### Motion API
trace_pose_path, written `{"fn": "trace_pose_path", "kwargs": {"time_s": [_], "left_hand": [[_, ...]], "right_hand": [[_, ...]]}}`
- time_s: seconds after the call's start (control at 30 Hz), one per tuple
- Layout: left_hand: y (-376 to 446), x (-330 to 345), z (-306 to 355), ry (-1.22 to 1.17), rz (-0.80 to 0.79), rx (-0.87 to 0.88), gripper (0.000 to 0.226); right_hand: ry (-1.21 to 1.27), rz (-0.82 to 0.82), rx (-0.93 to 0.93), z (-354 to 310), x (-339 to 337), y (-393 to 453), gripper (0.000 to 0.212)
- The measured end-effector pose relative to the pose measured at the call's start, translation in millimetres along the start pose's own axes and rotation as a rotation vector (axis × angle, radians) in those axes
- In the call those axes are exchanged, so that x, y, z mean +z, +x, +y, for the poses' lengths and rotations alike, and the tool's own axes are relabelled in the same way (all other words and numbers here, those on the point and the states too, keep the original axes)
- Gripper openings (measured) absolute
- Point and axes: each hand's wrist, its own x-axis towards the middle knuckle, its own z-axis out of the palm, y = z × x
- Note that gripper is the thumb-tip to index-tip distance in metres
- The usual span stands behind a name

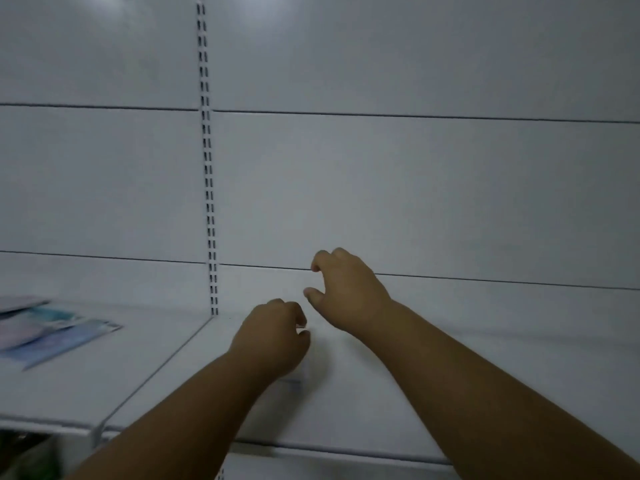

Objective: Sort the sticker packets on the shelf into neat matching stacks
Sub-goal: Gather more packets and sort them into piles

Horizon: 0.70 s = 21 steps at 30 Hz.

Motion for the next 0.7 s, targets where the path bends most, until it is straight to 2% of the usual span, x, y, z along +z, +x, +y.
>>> {"fn": "trace_pose_path", "kwargs": {"time_s": [0.2,0.4,0.53,0.7], "left_hand": [[-38.4,-83.6,-158.6,0.179,0.073,-0.226,0.033],[-77.8,-154.2,-299.8,0.228,0.090,-0.333,0.030],[-86.4,-183.1,-360.1,0.238,0.042,-0.330,0.033],[-69.0,-193.6,-421.5,0.219,0.005,-0.334,0.038]], "right_hand": [[0.052,-0.011,-0.185,-153.0,21.2,32.2,0.040],[0.076,-0.049,-0.228,-301.2,62.0,50.2,0.043],[0.068,-0.067,-0.195,-365.2,85.8,63.3,0.044],[0.030,-0.097,-0.167,-409.3,112.6,93.3,0.045]]}}
